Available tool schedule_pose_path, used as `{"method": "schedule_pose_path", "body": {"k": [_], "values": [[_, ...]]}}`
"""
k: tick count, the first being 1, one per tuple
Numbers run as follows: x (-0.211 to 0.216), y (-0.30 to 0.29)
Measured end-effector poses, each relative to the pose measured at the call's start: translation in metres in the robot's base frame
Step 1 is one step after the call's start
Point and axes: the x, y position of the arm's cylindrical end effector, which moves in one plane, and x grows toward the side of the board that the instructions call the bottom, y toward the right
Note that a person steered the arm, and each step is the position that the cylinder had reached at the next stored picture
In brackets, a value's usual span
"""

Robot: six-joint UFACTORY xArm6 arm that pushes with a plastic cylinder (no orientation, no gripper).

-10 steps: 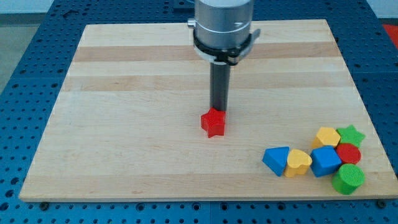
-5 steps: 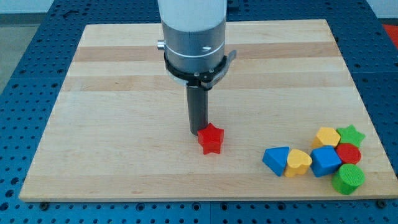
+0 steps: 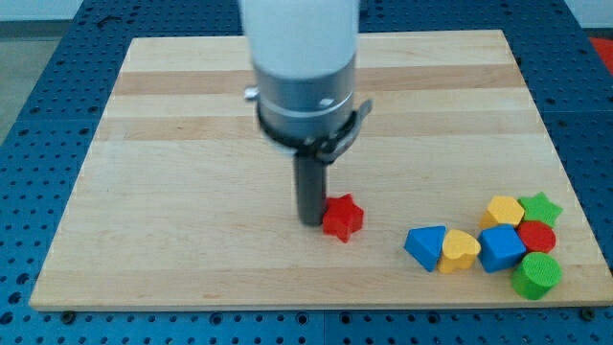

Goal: Slide the red star above the blue triangle

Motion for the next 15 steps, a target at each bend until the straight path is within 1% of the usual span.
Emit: {"method": "schedule_pose_path", "body": {"k": [1, 2, 3, 4, 5, 6, 7, 8, 9, 10, 11, 12, 13, 14, 15], "values": [[-0.012, 0.027], [-0.007, 0.024], [-0.003, -0.013], [0.015, -0.011], [0.023, 0.014], [0.004, 0.033], [-0.013, 0.041], [-0.013, 0.051], [-0.014, 0.033], [-0.01, 0.038], [0.006, 0.067], [0.013, 0.086], [0.013, 0.087], [0.013, 0.044], [0.026, 0.044]]}}
